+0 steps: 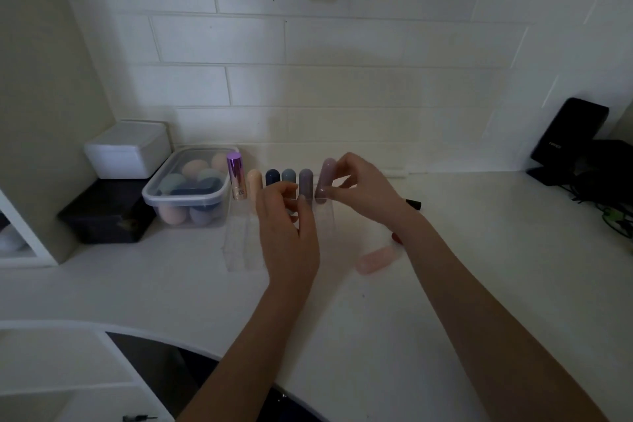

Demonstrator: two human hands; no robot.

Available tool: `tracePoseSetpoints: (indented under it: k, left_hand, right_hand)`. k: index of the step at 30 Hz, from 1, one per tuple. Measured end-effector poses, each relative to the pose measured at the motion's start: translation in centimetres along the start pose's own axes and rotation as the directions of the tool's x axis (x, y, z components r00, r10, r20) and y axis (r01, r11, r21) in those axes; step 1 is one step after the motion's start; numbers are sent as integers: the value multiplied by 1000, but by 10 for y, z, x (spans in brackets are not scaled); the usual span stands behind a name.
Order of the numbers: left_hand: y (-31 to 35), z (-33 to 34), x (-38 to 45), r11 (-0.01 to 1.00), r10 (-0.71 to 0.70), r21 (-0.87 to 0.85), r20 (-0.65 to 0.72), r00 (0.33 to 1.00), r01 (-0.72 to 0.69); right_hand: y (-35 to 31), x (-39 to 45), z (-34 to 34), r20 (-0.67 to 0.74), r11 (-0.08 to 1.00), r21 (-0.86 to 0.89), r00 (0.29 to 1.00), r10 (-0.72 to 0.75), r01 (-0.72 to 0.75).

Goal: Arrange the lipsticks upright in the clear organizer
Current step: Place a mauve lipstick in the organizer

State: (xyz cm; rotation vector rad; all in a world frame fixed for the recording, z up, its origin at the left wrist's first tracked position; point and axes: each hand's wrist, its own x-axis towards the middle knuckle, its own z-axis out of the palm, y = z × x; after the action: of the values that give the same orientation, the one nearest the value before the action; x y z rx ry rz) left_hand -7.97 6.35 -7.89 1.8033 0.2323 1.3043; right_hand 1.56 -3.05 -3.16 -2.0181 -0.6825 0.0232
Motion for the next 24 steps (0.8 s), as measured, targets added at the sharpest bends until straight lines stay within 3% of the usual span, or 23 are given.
tracePoseSetpoints:
  k: [3, 9, 13, 14, 16, 18, 20, 22, 24]
  left_hand:
    - [0, 0, 0, 1000, -5, 7, 3, 1000, 5]
    - [0, 1, -1, 999, -25, 28, 26, 999, 24]
    - [-2, 2, -2, 999, -18, 49, 44, 999, 16]
    - [-1, 1, -2, 998, 12, 60, 58, 998, -15]
    - [2, -1, -4, 974, 189, 94, 157, 969, -205]
    - [9, 0, -11, 891, 409, 50, 347, 844, -452]
    - [19, 3, -21, 803, 522, -42, 532, 667, -594]
    - [26, 9, -33, 752, 512, -73, 692, 510, -656]
    - [26, 14, -40, 735, 439, -51, 796, 417, -676]
  right_hand:
    - [7, 0, 5, 50, 994, -107, 999, 17, -11]
    - [0, -1, -3, 43, 998, 30, 998, -54, 53]
    - [-2, 1, -4, 43, 996, 4, 995, -94, 94]
    - [-2, 1, -5, 57, 996, -5, 994, -92, 92]
    - [-2, 2, -11, 68, 995, -32, 993, -94, 97]
    - [2, 3, -21, 23, 994, -71, 996, -86, 87]
    - [11, 4, -33, -25, 993, -115, 999, -22, 19]
    - [21, 3, -46, -11, 978, -194, 997, 83, -83]
    - [27, 0, -60, 34, 942, -300, 985, 171, -153]
